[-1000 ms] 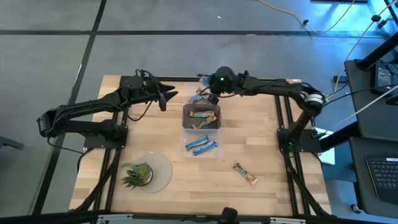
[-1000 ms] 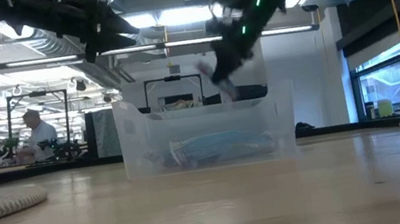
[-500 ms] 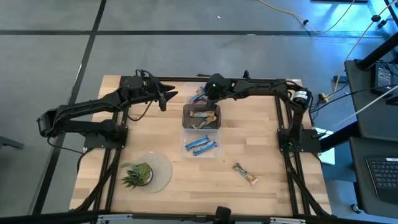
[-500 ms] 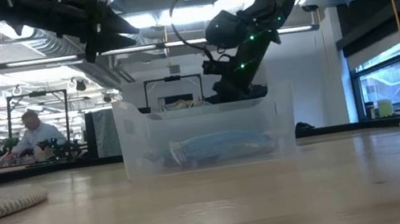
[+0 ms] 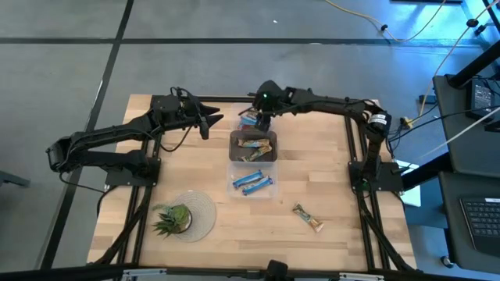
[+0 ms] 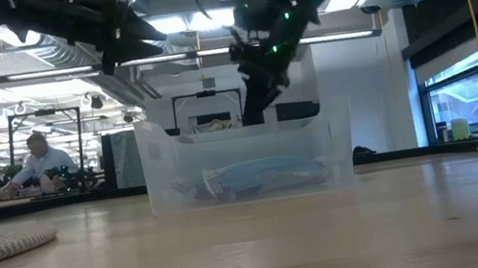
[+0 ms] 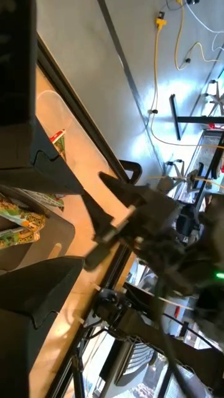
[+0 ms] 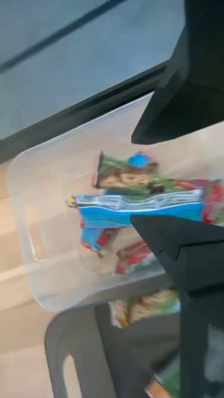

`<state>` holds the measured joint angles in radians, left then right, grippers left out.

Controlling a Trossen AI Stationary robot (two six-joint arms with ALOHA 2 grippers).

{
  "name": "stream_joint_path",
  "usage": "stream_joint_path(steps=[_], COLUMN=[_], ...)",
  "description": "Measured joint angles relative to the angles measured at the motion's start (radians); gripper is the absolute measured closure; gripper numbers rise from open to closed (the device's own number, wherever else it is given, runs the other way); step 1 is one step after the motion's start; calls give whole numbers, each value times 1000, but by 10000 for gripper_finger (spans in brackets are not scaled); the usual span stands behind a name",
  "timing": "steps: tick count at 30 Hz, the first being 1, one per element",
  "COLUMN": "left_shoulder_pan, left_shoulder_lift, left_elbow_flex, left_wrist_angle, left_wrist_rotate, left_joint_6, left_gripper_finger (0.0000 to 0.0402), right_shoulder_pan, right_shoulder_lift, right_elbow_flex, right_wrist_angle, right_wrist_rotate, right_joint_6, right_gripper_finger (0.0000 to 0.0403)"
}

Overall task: Pick and place Granola Bars by type
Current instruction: Put the yellow granola bar into the black bin

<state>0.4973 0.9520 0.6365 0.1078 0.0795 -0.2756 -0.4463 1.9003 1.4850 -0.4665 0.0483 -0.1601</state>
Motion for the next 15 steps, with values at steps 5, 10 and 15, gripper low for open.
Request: stream_joint_path(steps=[5,10,15], left_shoulder_pan=[0,0,0], left_shoulder_lift=[0,0,0], left_elbow_flex=[0,0,0], left_wrist_angle=[0,0,0], left_wrist_rotate=[0,0,0], left_joint_6=[0,0,0], left_gripper_finger=[240,238,238], right_shoulder_pan=[38,119,229], right_shoulder_lift=[0,-40,-162], right_elbow_flex=[167,215,143], right_wrist_angle=[-324,-522,-551], right_wrist_rotate=[-29,-35,-34], right_joint_6=[23,111,239], right_gripper_finger=[196,200,200])
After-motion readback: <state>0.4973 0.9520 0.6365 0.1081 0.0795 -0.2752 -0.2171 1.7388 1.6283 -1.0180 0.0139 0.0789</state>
